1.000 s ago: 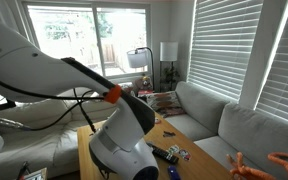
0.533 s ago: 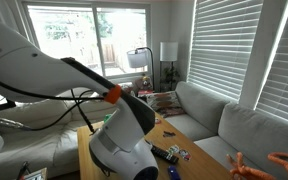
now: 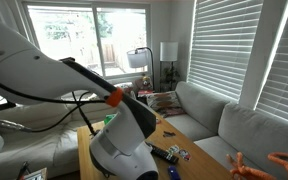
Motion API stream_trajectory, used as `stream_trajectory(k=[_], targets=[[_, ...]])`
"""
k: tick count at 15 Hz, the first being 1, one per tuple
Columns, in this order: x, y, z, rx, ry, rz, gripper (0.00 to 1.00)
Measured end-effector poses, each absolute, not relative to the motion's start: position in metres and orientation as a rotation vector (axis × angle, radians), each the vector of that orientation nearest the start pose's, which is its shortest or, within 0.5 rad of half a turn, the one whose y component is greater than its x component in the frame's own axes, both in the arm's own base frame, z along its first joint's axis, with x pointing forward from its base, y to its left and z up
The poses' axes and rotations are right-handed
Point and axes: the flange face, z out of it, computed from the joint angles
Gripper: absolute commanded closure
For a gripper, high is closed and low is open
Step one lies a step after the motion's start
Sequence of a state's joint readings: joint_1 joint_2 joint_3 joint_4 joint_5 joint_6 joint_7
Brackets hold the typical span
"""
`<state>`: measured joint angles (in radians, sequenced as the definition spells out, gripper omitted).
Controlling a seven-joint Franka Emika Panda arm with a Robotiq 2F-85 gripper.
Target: Open the green lunch box, put the blue car in the green lunch box
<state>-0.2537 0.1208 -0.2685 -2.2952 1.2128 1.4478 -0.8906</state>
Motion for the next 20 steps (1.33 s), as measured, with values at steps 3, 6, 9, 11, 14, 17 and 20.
stream_trajectory(k=[3, 6, 9, 11, 14, 17, 20], targets=[[0.4483, -0.1354, 0.3190, -1.741, 0.167, -0.118, 0.56], [0.4482, -0.1371, 0.3169, -1.747, 0.186, -0.109, 0.56], [0.4480, -0.1375, 0.3140, -1.749, 0.204, -0.091, 0.56], [0.4479, -0.1379, 0.3125, -1.753, 0.212, -0.083, 0.56], [0.4478, -0.1386, 0.3110, -1.759, 0.223, -0.075, 0.56], [0.4480, -0.1391, 0.3106, -1.762, 0.226, -0.075, 0.56], [0.4482, -0.1395, 0.3103, -1.766, 0.228, -0.076, 0.56]])
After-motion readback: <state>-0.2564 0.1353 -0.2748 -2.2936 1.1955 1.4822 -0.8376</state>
